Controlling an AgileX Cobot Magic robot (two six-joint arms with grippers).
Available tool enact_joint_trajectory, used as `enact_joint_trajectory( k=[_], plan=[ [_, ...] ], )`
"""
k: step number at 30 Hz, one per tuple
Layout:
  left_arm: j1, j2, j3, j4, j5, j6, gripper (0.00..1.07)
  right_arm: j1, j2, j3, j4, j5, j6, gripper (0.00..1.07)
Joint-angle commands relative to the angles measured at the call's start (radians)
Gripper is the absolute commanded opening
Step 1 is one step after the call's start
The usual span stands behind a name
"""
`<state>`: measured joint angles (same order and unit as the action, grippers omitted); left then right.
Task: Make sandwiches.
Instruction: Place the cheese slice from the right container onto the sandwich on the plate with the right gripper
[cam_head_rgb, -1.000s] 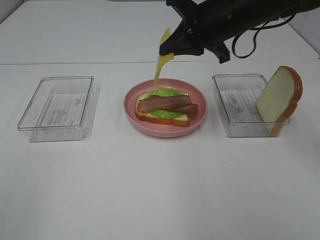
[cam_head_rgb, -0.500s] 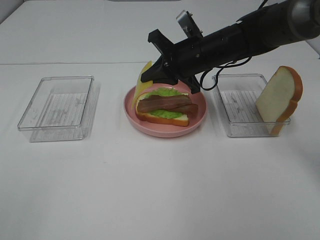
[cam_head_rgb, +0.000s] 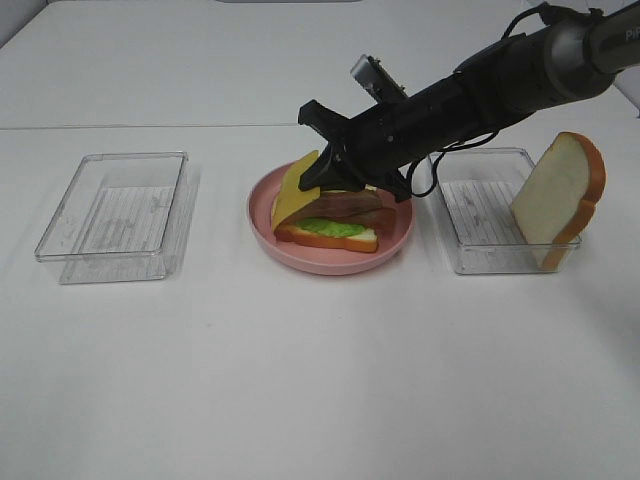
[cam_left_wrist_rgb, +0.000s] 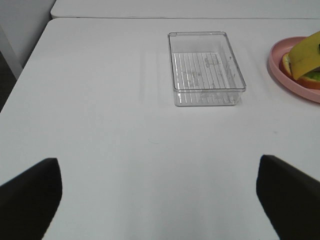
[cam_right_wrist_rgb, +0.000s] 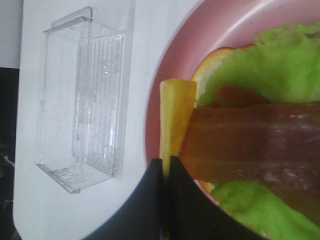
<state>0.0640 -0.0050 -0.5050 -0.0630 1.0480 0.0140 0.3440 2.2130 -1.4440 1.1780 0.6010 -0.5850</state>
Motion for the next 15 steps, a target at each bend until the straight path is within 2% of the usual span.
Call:
enact_joint_trajectory(
  k=[1,11,13,14,15],
  plan=[
    [-0.003,-0.018,0.006,-0.001,-0.014,-0.002,0.98,-0.003,-0.004,-0.007,-0.118,-0.03,0.086,0.0],
    [-0.003,-0.018,0.006,-0.001,-0.014,-0.002,0.98,-0.003,-0.014,-0.023,-0.243,-0.051,0.189,0.0],
    [-0.003,-0.018,0.006,-0.001,-0.014,-0.002,0.98,-0.003,-0.031,-0.026,-0.289,-0.073,0.214,0.08],
    [-0.003,-0.018,0.006,-0.001,-0.014,-0.002,0.98,-0.003,-0.031,-0.026,-0.289,-0.073,0.214,0.08],
    [-0.003,-0.018,0.006,-0.001,-0.014,-0.002,0.98,-0.003,-0.036,-0.026,-0.327,-0.076,0.238,0.18]
  ],
)
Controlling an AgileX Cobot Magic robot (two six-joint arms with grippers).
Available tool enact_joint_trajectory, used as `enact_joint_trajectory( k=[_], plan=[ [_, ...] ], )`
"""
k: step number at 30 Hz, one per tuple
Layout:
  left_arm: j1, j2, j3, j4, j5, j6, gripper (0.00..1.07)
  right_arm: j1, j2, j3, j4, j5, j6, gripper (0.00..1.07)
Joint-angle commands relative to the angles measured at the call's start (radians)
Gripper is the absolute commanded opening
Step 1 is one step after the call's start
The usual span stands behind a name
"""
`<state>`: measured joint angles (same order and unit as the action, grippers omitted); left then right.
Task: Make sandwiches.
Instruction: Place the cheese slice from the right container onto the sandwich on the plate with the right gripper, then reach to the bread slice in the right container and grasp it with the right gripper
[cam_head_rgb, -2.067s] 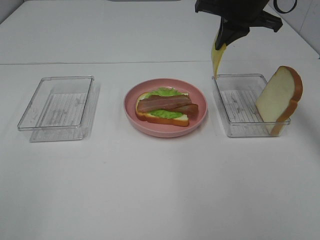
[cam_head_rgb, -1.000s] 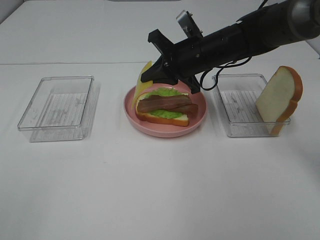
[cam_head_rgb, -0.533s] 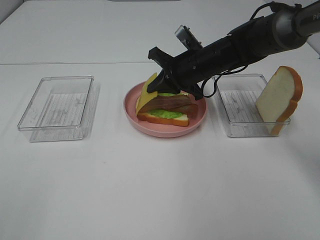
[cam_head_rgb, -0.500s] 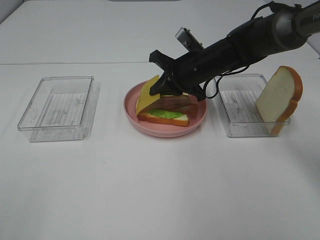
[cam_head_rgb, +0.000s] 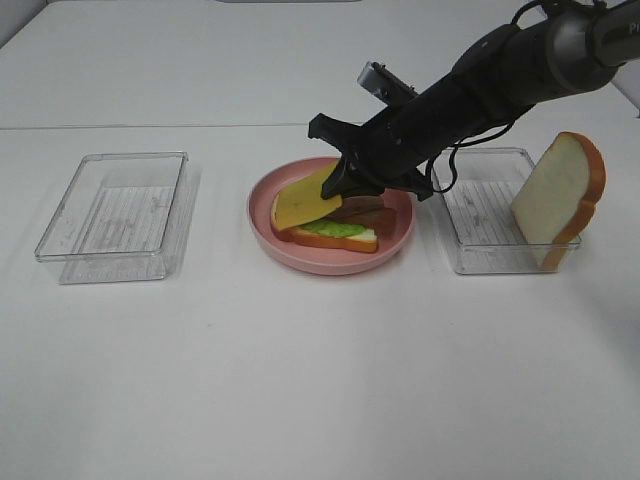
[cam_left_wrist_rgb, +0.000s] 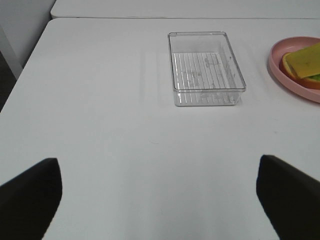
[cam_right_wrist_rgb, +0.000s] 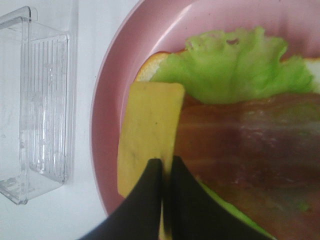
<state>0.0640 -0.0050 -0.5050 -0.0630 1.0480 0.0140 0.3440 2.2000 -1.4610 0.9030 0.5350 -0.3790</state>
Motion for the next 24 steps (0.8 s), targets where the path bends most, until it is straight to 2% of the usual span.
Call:
enact_joint_trajectory(
  k=[1,2,3,4,5,6,7,8,9,10,16,18,19,20,21,22,23,24],
  plan=[
    [-0.003,-0.018,0.006,0.0,-0.014,-0.002,0.98,-0.003,-0.023,-0.009,-0.077,-0.009,0.049,0.26],
    [-0.003,-0.018,0.006,0.0,-0.014,-0.002,0.98,-0.003,-0.023,-0.009,-0.077,-0.009,0.049,0.26],
    [-0.003,-0.018,0.006,0.001,-0.014,-0.002,0.98,-0.003,-0.023,-0.009,-0.117,-0.004,0.086,0.41],
    [-0.003,-0.018,0.006,0.001,-0.014,-0.002,0.98,-0.003,-0.023,-0.009,-0.117,-0.004,0.086,0.41],
    [-0.003,-0.018,0.006,0.001,-0.014,-0.002,0.98,-0.003,-0.028,-0.009,-0.138,0.0,0.104,0.5],
    [-0.003,-0.018,0.006,0.001,-0.014,-0.002,0.98,-0.003,-0.041,-0.01,-0.19,0.002,0.139,0.7],
    [-0.003,-0.018,0.006,0.001,-0.014,-0.002,0.98,-0.003,-0.052,-0.01,-0.21,0.005,0.148,0.77],
    [-0.003,-0.018,0.006,0.001,-0.014,-0.002,0.98,-0.003,-0.052,-0.01,-0.21,0.005,0.148,0.77],
    [-0.003,-0.018,0.006,0.001,-0.014,-0.002,0.98,-0.003,-0.079,-0.011,-0.251,0.007,0.155,0.9],
    [-0.003,-0.018,0.006,0.001,-0.015,-0.002,0.98,-0.003,-0.096,-0.011,-0.273,0.009,0.155,0.94],
    [-0.003,-0.018,0.006,0.001,-0.015,-0.002,0.98,-0.002,-0.183,-0.011,-0.366,0.08,0.193,0.97],
    [-0.003,-0.018,0.006,0.001,-0.015,-0.002,0.98,-0.002,-0.232,-0.011,-0.471,0.125,0.28,0.97],
    [-0.003,-0.018,0.006,0.001,-0.015,-0.002,0.98,-0.002,-0.232,-0.011,-0.471,0.125,0.28,0.97],
    [-0.003,-0.018,0.006,0.001,-0.015,-0.002,0.98,-0.002,-0.273,-0.011,-0.573,0.172,0.359,0.97],
    [-0.003,-0.018,0.006,0.001,-0.015,-0.002,0.98,-0.002,-0.297,-0.011,-0.629,0.196,0.39,0.97],
    [-0.003,-0.018,0.006,0.001,-0.015,-0.002,0.98,-0.002,-0.297,-0.011,-0.629,0.196,0.39,0.97],
    [-0.003,-0.018,0.006,0.001,-0.015,-0.002,0.98,-0.002,-0.342,-0.011,-0.718,0.247,0.441,0.97],
    [-0.003,-0.018,0.006,0.001,-0.015,-0.002,0.98,-0.002,-0.342,-0.011,-0.718,0.247,0.441,0.97]
  ],
)
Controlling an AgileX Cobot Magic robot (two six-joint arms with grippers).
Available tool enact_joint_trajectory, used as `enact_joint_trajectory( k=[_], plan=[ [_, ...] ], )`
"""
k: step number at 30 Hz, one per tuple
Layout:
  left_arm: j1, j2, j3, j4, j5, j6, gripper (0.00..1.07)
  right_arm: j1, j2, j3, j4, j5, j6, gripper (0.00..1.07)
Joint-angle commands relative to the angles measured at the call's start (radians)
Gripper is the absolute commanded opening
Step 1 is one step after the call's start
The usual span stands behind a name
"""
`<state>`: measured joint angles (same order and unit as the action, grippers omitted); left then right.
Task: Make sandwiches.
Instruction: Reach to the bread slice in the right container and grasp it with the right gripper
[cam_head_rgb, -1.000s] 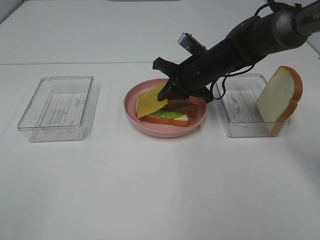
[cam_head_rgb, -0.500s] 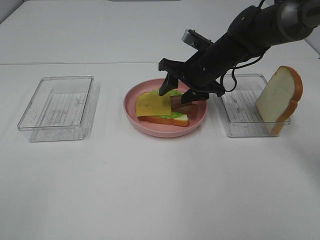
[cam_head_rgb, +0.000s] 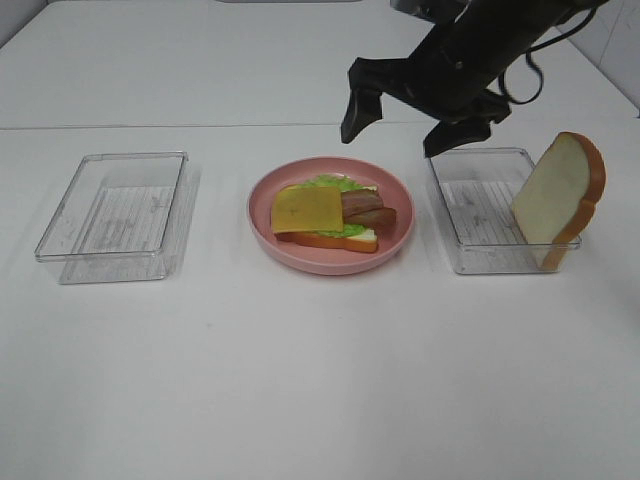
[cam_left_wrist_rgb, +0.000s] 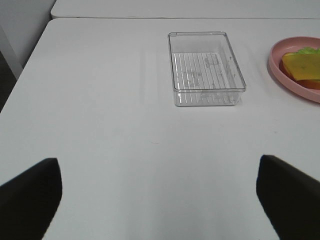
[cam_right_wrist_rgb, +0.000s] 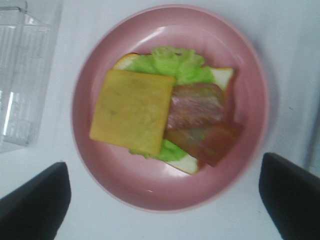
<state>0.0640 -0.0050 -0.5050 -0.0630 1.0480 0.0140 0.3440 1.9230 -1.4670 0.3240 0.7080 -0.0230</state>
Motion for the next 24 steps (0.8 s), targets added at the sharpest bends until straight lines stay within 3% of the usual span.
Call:
enact_joint_trajectory(
  k=[1,8,12,16,24],
  plan=[
    [-0.003,-0.018,0.006,0.001,-0.015,-0.002,0.98,-0.009,-0.111,-0.005,-0.21,0.126,0.126,0.97],
    [-0.003,-0.018,0.006,0.001,-0.015,-0.002,0.98,-0.138,-0.205,-0.005,-0.248,0.243,0.116,0.97],
    [-0.003,-0.018,0.006,0.001,-0.015,-0.002,0.98,-0.288,-0.206,-0.009,-0.261,0.297,0.065,0.97],
    [-0.003,-0.018,0.006,0.001,-0.015,-0.002,0.98,-0.374,-0.177,-0.019,-0.261,0.287,0.057,0.97],
    [-0.003,-0.018,0.006,0.001,-0.015,-0.002,0.98,-0.409,-0.097,-0.046,-0.218,0.282,-0.035,0.97]
  ],
)
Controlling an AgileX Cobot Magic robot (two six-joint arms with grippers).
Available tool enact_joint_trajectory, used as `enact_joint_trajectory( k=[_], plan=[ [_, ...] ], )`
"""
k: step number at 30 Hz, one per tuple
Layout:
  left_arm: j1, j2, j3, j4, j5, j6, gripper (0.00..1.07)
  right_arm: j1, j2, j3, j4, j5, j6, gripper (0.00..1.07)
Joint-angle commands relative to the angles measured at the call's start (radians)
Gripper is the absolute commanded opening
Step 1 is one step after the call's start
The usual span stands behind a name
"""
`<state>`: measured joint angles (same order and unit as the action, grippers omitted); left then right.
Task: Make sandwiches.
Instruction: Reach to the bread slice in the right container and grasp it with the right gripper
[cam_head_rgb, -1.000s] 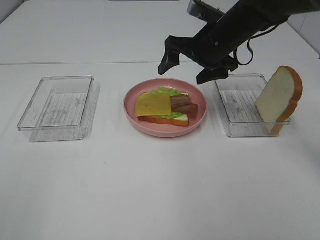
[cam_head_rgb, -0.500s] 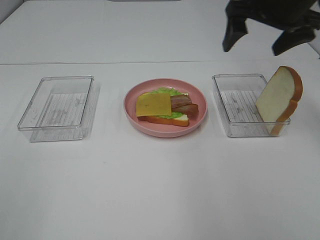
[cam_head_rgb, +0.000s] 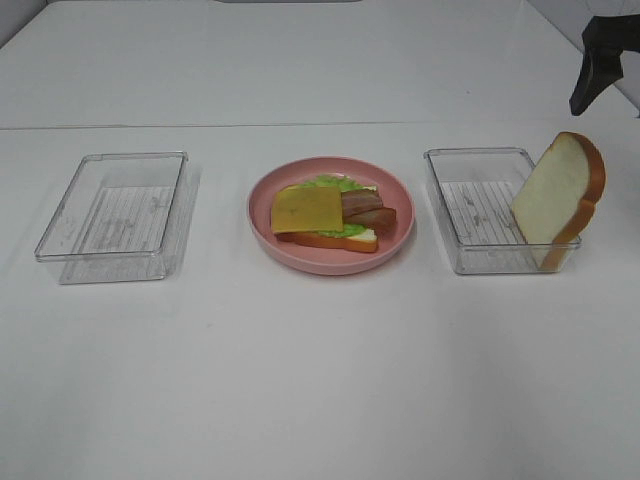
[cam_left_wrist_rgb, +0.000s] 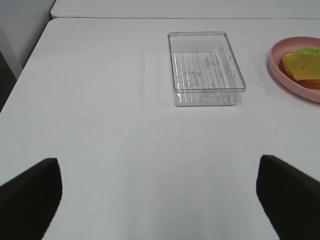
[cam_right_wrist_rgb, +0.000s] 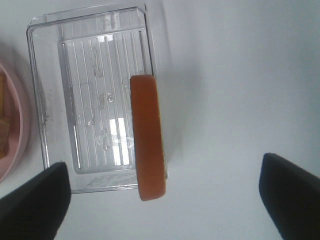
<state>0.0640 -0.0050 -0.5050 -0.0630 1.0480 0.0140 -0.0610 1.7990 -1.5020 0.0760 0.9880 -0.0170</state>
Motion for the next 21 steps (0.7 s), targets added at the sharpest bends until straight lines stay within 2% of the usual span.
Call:
enact_joint_trajectory(
  k=[1,18,20,21],
  plan=[
    [-0.003,-0.018,0.006,0.001,-0.015,-0.002,0.98,-0.004,0.049,-0.011,0.043,0.002,-0.054,0.97],
    [-0.003,-0.018,0.006,0.002,-0.015,-0.002,0.98,-0.004,0.227,-0.012,0.068,-0.007,-0.083,0.96],
    [-0.003,-0.018,0.006,0.002,-0.015,-0.002,0.98,-0.004,0.23,-0.015,0.068,-0.006,-0.083,0.94],
    [-0.003,-0.018,0.006,0.002,-0.015,-0.002,0.98,-0.004,0.227,-0.017,0.068,-0.005,-0.083,0.89]
  ],
)
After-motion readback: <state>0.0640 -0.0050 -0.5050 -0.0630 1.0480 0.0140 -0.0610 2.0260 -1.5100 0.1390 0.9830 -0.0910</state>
